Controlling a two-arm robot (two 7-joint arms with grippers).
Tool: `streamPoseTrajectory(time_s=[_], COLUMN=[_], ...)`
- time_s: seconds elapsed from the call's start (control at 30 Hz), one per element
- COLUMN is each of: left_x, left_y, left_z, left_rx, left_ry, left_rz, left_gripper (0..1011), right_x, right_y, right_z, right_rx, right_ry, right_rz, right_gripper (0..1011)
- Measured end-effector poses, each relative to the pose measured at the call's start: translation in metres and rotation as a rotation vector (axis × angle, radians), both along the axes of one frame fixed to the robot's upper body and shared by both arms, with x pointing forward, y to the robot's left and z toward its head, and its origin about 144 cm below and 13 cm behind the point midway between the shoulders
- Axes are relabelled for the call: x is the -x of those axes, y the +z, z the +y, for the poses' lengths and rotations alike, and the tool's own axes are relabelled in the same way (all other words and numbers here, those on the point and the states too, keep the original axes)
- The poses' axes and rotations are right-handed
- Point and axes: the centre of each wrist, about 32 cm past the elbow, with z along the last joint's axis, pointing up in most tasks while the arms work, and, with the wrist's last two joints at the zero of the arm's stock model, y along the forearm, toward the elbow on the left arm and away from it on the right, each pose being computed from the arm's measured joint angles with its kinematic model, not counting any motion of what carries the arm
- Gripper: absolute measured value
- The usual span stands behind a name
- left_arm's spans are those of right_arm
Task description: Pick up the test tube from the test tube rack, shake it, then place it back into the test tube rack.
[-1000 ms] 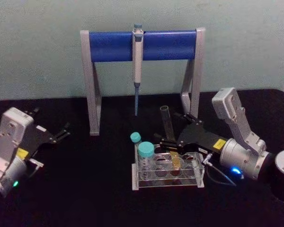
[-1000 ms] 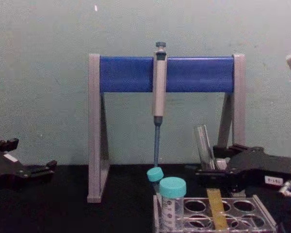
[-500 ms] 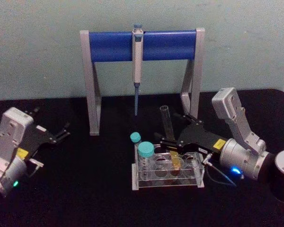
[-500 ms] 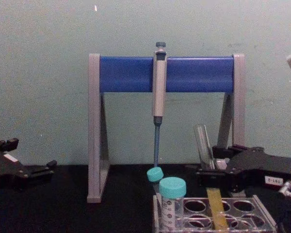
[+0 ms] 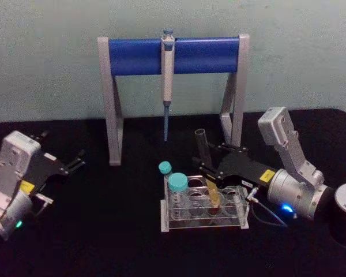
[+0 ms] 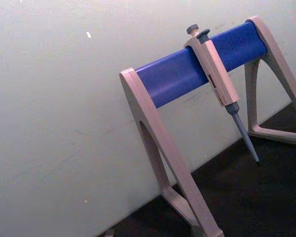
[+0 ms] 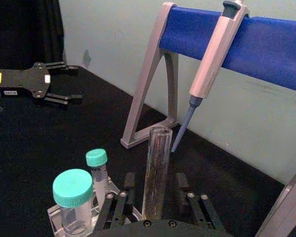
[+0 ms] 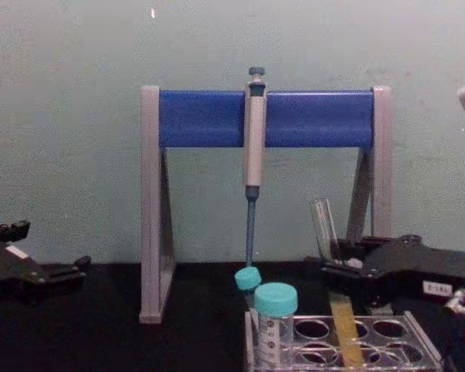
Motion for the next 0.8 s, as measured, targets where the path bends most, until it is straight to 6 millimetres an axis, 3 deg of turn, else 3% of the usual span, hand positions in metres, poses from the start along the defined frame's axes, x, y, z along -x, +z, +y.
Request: streamPoseTrajectory(time_s=[0.17,0.3,0.8], left_x=[0.0000,0.0000,0.0000], left_y=[0.0000,0.0000,0.0000], left_z=[0.0000,0.0000,0.0000], left_rx=[0.000,0.000,0.000], left_ry=[0.000,0.000,0.000], left_rz=[0.000,0.000,0.000], left_gripper=[1001,1001,1001], right_x=[0.0000,0.0000,0.0000], right_y=[0.0000,0.0000,0.0000], right_z=[0.0000,0.0000,0.0000], right_rx=[0.000,0.000,0.000], right_ry=[0.000,-0.001,-0.001], right_rz=[0.001,0.001,0.001], right_gripper=[353,246,229])
